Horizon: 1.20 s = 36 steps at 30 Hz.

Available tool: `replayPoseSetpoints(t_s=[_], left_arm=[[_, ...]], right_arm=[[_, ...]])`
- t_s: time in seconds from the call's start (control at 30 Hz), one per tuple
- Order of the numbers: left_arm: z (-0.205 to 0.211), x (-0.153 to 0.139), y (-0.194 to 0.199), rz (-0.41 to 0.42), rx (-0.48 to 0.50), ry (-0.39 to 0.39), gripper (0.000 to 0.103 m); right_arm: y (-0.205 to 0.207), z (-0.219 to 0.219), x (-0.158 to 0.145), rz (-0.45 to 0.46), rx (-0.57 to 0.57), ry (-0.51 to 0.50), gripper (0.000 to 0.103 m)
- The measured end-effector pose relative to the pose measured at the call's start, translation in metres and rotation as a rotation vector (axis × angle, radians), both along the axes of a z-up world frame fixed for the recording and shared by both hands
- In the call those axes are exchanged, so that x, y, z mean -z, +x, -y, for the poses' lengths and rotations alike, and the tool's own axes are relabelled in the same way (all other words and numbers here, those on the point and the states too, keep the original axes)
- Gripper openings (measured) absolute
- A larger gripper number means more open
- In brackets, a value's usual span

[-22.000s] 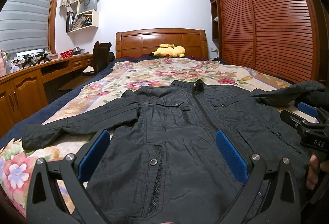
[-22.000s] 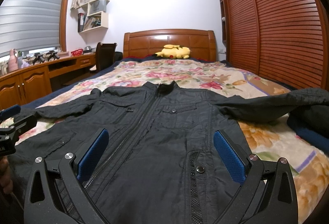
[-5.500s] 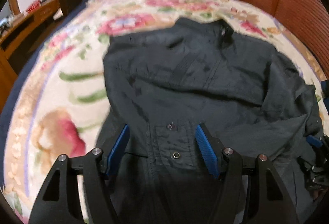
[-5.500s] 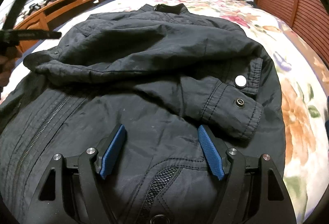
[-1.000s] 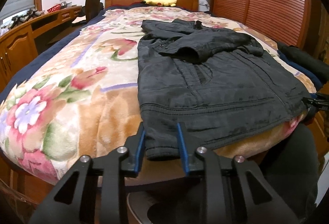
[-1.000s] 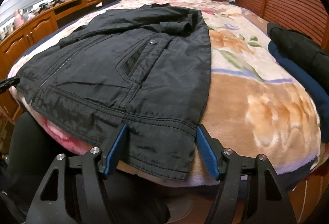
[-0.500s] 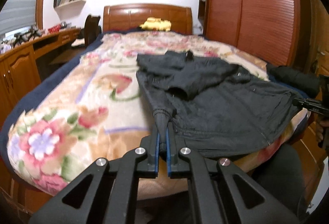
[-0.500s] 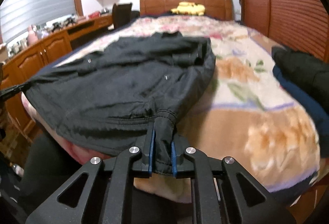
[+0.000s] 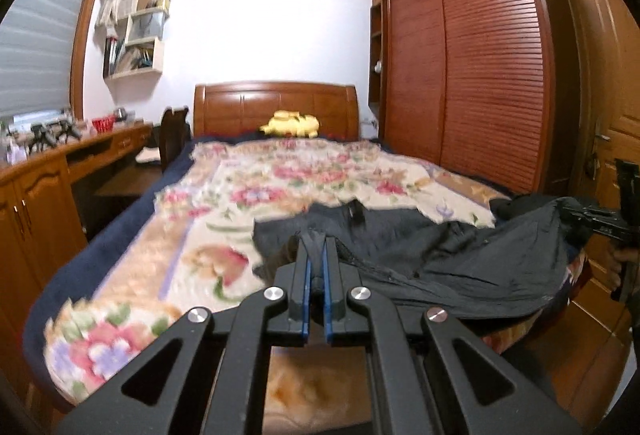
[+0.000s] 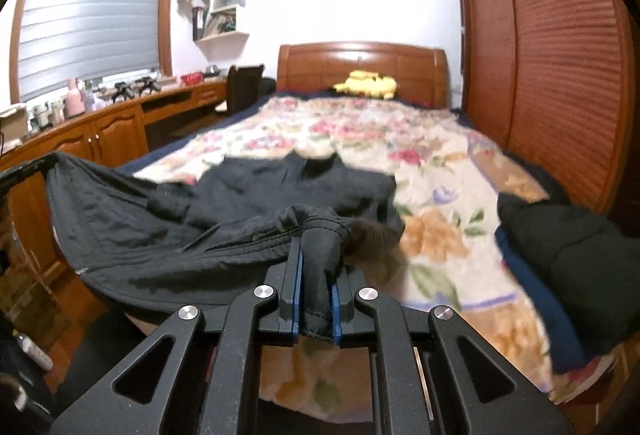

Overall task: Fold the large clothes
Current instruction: 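Lift the hem with both grippers and fold it over toward the collar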

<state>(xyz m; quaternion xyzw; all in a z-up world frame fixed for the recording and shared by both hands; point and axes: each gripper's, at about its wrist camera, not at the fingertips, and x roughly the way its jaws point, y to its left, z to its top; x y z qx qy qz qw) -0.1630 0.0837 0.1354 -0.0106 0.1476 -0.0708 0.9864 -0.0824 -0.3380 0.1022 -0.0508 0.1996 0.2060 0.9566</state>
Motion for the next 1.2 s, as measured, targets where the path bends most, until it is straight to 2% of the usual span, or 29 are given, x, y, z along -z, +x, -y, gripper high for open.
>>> replayPoseSetpoints(t_s=[0.13,0.33,0.53,0.67,0.77,0.9,1.07,1.2], left_arm=[[-0.008,-0.024,-0.008,0.044,-0.002,-0.017,0.002],[-0.013,-0.045,-0.031,0.098,0.009,-0.015,0.002],[-0.021,-0.067,-0.048,0.153,0.007,-0.030,0.002],[-0.022,-0.069,-0.041,0.149,-0.002,-0.025,0.002],[-0.020,-0.057,-0.021,0.113,-0.013,-0.013,0.002],[-0.024,-0.022,0.035,0.008,-0.045,-0.004,0.002],[-0.031,0.039,0.104,-0.136,-0.073,-0.017,0.002],[-0.026,0.084,0.149,-0.223,-0.097,0.014,0.002]], right_arm=[[-0.014,0.000,-0.033,0.065,-0.003,-0.008,0.008],[-0.035,0.000,-0.067,0.132,-0.008,-0.014,0.008],[-0.055,0.004,-0.093,0.193,-0.019,-0.005,0.008],[-0.055,0.005,-0.103,0.211,-0.020,-0.010,0.008],[-0.037,-0.001,-0.096,0.189,-0.018,-0.041,0.008],[0.007,-0.015,-0.070,0.119,0.001,-0.087,0.008],[0.070,-0.039,-0.010,-0.006,0.024,-0.190,0.008],[0.104,-0.046,0.044,-0.086,0.025,-0.228,0.008]])
